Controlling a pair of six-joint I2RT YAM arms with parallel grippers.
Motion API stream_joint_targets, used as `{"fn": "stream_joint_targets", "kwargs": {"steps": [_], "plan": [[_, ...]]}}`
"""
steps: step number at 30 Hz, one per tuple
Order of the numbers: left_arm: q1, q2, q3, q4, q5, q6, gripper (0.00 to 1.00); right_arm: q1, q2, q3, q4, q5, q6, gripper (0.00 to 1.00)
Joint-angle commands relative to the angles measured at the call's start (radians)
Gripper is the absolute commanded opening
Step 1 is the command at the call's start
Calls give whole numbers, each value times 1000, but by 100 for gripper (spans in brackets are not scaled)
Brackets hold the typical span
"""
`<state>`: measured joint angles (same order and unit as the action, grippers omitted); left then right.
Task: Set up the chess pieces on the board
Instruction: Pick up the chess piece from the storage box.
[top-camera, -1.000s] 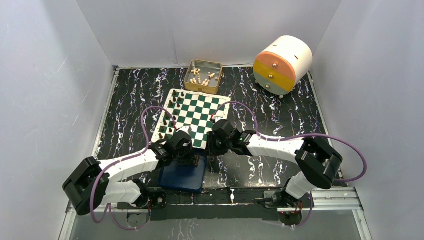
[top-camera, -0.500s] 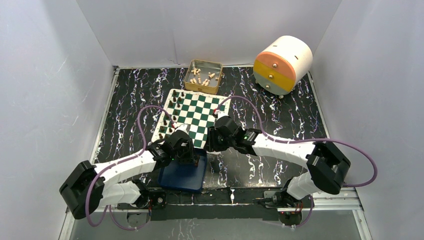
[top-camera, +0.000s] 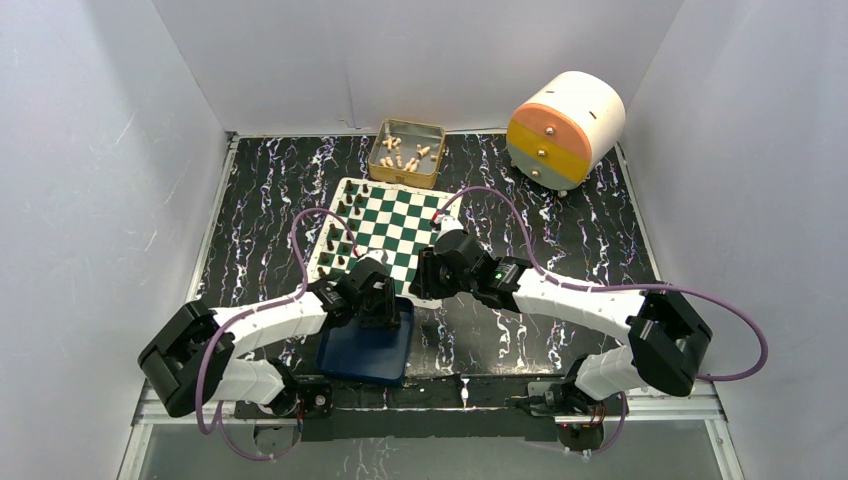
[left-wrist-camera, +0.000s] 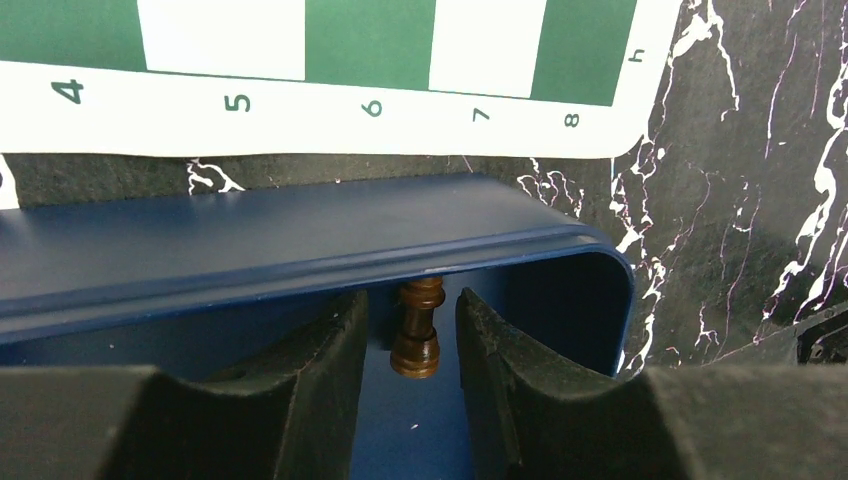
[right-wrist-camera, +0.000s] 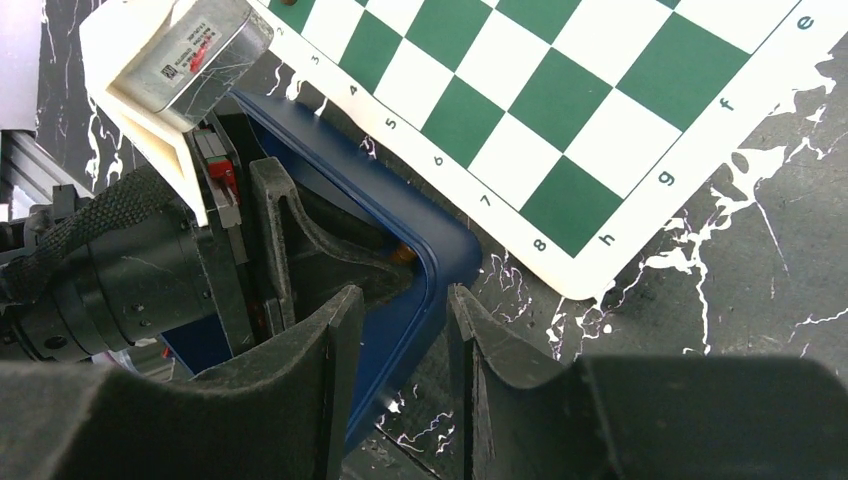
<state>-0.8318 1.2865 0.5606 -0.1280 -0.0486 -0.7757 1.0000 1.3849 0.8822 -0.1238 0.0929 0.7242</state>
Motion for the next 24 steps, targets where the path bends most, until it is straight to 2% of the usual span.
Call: {"fn": "stream_joint_targets", "kwargs": {"steps": [1,11,14,18,24], "plan": [[-5,26,17,-36,-42,31,35,3,-30,27,23,26,-20,45],[-5,50,89,-193,-120,124,22,3,-38,24,26,38,-24,45],[-5,37,102,-220,-124,135,14,2,-41,23,28,37,-24,45],[-5,6,112,-227,-107,129,5,3,-45,24,29,33,-27,45],[-6,-76,122,-200,-51,60,0,2,-74,19,49,26,-37,45]]}}
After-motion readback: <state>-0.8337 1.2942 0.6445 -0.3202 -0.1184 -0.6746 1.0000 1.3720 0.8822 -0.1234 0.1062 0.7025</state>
